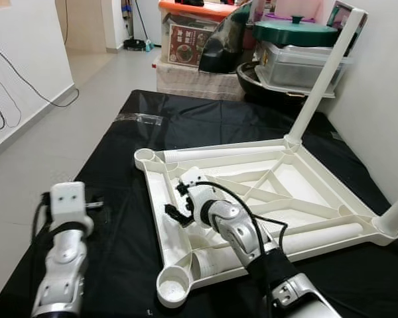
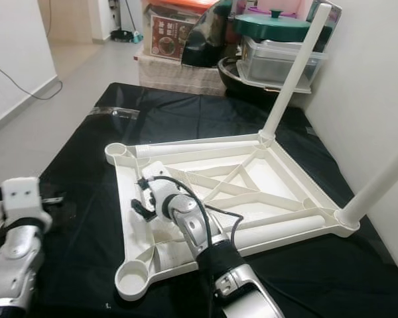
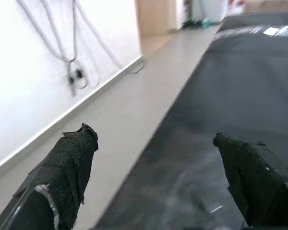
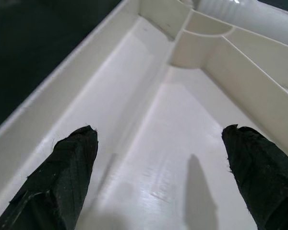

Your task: Building children table

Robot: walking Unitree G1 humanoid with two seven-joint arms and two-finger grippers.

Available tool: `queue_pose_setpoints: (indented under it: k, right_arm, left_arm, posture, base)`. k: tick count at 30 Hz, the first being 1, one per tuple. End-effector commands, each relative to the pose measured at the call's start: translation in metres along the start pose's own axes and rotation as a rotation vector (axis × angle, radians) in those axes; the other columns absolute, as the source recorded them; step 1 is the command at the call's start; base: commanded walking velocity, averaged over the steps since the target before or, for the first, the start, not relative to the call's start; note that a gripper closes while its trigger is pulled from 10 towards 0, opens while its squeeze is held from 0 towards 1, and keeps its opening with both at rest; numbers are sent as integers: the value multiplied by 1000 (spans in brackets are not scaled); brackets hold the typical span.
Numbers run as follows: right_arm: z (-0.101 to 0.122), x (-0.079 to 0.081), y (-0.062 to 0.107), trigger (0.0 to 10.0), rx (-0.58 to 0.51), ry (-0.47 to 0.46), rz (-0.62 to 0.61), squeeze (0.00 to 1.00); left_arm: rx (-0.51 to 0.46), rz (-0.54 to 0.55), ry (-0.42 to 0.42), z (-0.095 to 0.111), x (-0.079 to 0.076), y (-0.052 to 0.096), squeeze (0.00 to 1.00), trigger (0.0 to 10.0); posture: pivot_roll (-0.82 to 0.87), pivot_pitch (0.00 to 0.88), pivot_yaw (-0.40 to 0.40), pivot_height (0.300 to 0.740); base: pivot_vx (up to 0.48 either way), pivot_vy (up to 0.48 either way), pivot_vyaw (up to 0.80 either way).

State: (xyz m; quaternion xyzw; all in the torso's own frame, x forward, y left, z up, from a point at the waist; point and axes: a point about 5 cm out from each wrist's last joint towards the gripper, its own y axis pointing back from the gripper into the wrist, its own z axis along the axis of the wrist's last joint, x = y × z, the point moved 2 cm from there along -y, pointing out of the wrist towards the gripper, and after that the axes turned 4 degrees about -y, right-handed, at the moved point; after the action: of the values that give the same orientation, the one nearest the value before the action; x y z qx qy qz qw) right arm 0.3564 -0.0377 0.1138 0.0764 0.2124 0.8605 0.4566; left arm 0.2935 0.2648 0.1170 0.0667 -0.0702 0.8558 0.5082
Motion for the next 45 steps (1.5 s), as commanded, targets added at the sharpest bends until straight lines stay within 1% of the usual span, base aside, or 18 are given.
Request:
queue_pose_setpoints:
  k: [1,2,4,5,8,9,10,11,13,14,19,21,27,30,40,41,45]
  right_arm:
    - [-7,-6,1,10000,29,-10,-25,0]
    - [-11,-8,2,10000,45,-6,-32,0]
    - [-11,-8,2,10000,45,-6,-32,0]
    - [-14,-9,2,10000,56,-3,-33,0]
    - [-18,-7,1,10000,71,-2,-18,0]
    - [-19,-3,1,10000,79,0,3,0]
    - [-21,1,1,4627,85,5,29,0]
    - [-22,5,2,4627,87,12,62,0]
    - [-22,10,2,4627,86,20,93,0]
    - [-22,12,2,0,86,23,110,0]
    - [-21,14,2,0,86,22,126,0]
    - [-18,19,-3,0,97,-16,148,0]
    - [-17,23,-6,0,107,-48,168,0]
    - [-19,26,-9,0,132,-85,189,0]
    - [-23,32,-13,0,168,-106,202,0]
    - [-24,32,-14,10000,171,-117,198,0]
    - [-23,31,-17,10000,159,-150,173,0]
  left_arm:
    - [47,39,-31,-11,12,4,0,10000]
    - [76,62,-30,-17,19,8,0,10000]
    - [76,62,-30,-17,19,8,0,10000]
    - [95,76,-29,-22,24,11,0,10000]
    - [106,73,-31,-24,23,13,0,10000]
    - [108,62,-32,-25,19,14,0,10000]
    - [111,50,-31,-25,16,14,0,10000]
    - [111,39,-30,-24,11,13,0,10000]
    - [111,32,-29,-24,8,12,0,10000]
    - [110,26,-30,-23,5,11,0,10000]
    - [109,17,-30,-22,3,10,0,10000]
    - [111,6,-31,-22,-1,9,0,10000]
    - [120,2,-33,-23,-1,10,0,10000]
    - [133,-3,-36,-26,-2,12,0,10000]
    - [148,-21,-39,-29,-9,11,0,10000]
    - [149,-25,-40,-29,-10,11,0,10000]
    - [151,-30,-43,-29,-11,11,0,10000]
  posture:
    - [107,0,-139,740]
    - [109,0,-141,740]
    - [109,0,-141,740]
    - [113,0,-145,740]
    - [117,0,-149,740]
    - [117,0,-149,740]
    - [115,0,-149,740]
    - [114,0,-148,740]
    - [114,0,-148,740]
    - [110,0,-146,740]
    - [109,0,-145,740]
    - [113,0,-151,740]
    - [117,0,-157,740]
    - [119,0,-165,740]
    - [115,0,-165,740]
    - [117,0,-166,740]
    - [119,0,-167,740]
  base:
    - [0,0,0]
    - [0,0,0]
    - [0,0,0]
    - [0,0,0]
    - [0,0,0]
    - [0,0,0]
    - [0,0,0]
    - [0,0,0]
    - [0,0,0]
    - [0,0,0]
    - [0,0,0]
    - [0,0,0]
    - [0,0,0]
    - [0,0,0]
    - [0,0,0]
    - [0,0,0]
    - [0,0,0]
